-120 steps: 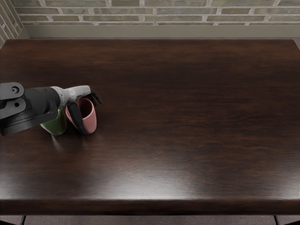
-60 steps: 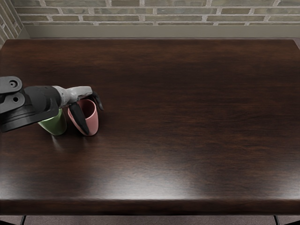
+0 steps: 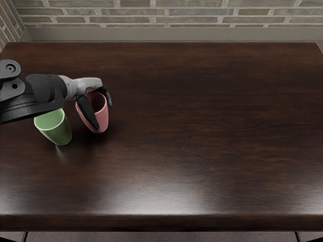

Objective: Pick up cup and place in cup with left hand

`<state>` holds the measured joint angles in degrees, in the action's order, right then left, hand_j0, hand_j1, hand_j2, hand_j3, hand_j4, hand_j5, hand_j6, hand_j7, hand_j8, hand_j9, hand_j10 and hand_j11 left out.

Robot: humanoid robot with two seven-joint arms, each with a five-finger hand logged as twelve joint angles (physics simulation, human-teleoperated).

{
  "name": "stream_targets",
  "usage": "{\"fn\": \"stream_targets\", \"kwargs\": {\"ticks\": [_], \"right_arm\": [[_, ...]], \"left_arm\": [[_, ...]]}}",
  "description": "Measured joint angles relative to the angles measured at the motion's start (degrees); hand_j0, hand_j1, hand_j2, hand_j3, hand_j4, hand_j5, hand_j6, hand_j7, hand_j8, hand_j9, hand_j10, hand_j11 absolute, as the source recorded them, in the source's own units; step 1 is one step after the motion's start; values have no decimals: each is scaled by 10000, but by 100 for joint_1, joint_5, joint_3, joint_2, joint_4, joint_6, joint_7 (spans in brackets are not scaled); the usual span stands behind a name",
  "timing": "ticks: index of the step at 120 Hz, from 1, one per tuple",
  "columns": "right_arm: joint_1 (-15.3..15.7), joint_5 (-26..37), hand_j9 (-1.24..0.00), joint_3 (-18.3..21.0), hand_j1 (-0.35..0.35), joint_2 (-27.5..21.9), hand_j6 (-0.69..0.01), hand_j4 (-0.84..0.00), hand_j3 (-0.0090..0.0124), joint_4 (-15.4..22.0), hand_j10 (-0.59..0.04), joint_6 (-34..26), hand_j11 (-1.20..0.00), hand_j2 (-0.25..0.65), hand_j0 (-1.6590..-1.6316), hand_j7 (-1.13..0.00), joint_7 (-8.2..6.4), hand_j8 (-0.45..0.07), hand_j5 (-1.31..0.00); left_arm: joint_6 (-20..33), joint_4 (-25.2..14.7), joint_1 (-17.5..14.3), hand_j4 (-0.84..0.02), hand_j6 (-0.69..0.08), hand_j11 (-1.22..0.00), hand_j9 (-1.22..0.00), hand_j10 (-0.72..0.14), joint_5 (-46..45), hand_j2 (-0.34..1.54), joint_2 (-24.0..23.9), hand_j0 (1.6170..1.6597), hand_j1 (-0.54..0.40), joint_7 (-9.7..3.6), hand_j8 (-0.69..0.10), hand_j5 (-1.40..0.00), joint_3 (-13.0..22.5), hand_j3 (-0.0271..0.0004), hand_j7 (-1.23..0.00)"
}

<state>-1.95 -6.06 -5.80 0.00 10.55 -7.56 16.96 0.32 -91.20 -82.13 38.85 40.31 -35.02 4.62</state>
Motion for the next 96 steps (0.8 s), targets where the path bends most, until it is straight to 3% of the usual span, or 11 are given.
{"fn": "stream_targets", "kwargs": {"ticks": [6,35,42,47,48,51,55,68,86,96], "right_arm": [[-3,0,-381,0,-3140,0,-296,-296,0,0,-293,0,-381,-59,-16581,-381,0,-294,-381],[-31,-1,-381,0,-3140,0,-296,-296,0,0,-293,0,-381,-59,-16581,-381,0,-295,-381],[-39,0,-381,0,-3140,0,-296,-295,0,0,-293,0,-381,-59,-16581,-381,0,-294,-381],[-43,-1,-381,0,-3140,0,-295,-295,0,0,-293,0,-381,-60,-16581,-381,0,-294,-381],[-43,-1,-381,0,-3140,0,-295,-295,0,0,-293,0,-381,-60,-16581,-381,0,-294,-381],[-45,-1,-381,0,-3140,0,-295,-295,0,0,-293,0,-381,-60,-16581,-381,0,-294,-381],[-47,-1,-381,0,-3140,0,-295,-295,0,0,-293,0,-381,-60,-16581,-381,0,-294,-381],[-67,-1,-381,0,-3140,0,-295,-295,0,0,-293,0,-381,-60,-16581,-381,0,-294,-381],[-88,-1,-381,0,-3140,0,-296,-295,0,0,-294,0,-381,-60,-16581,-381,0,-295,-381],[-96,-1,-381,0,-3140,0,-296,-296,0,3,-294,0,-381,-60,-16581,-381,0,-295,-381]], "left_arm": [[-74,45,-102,-5873,-2405,-9629,-9810,-1424,-67,121,3,16443,-330,2,-1222,-10673,-1,0,-9839],[-480,300,-572,-5914,-2621,-9722,-10186,-1215,-167,280,-14,16440,-636,1,-1250,-10927,-11,0,-9741],[-570,353,-675,-5915,-2393,-9740,-10208,-1341,-176,364,-14,16437,-578,1,-1714,-10957,-13,0,-9706],[-616,371,-721,-6007,-2822,-9771,-10183,-1740,-208,255,1,16431,-431,0,-2292,-10828,-8,-1,-9739],[-625,375,-741,-5980,-2761,-9764,-10275,-871,-223,383,10,16433,-453,0,-2305,-10881,-10,-1,-9843],[-646,384,-793,-6101,-3019,-9775,-10199,-1335,-255,294,38,16431,-279,1,-1746,-10695,-14,-1,-9816],[-697,391,-840,-6118,-3151,-9805,-10132,-1652,-312,99,68,16427,-238,0,-1750,-10725,-11,-1,-9925],[-818,408,-1031,-6410,-3238,-9898,-9965,-1694,-438,-410,102,16421,40,3,-1871,-10397,-18,0,-9901],[-1011,410,-1250,-6651,-2994,-10047,-9934,-1438,-642,-284,389,16418,-387,2,-1599,-10222,-20,0,-9961],[-1125,405,-1330,-6578,-2828,-10131,-9994,-2139,-776,-257,534,16411,-360,1,-1623,-10484,-21,0,-10256]]}}
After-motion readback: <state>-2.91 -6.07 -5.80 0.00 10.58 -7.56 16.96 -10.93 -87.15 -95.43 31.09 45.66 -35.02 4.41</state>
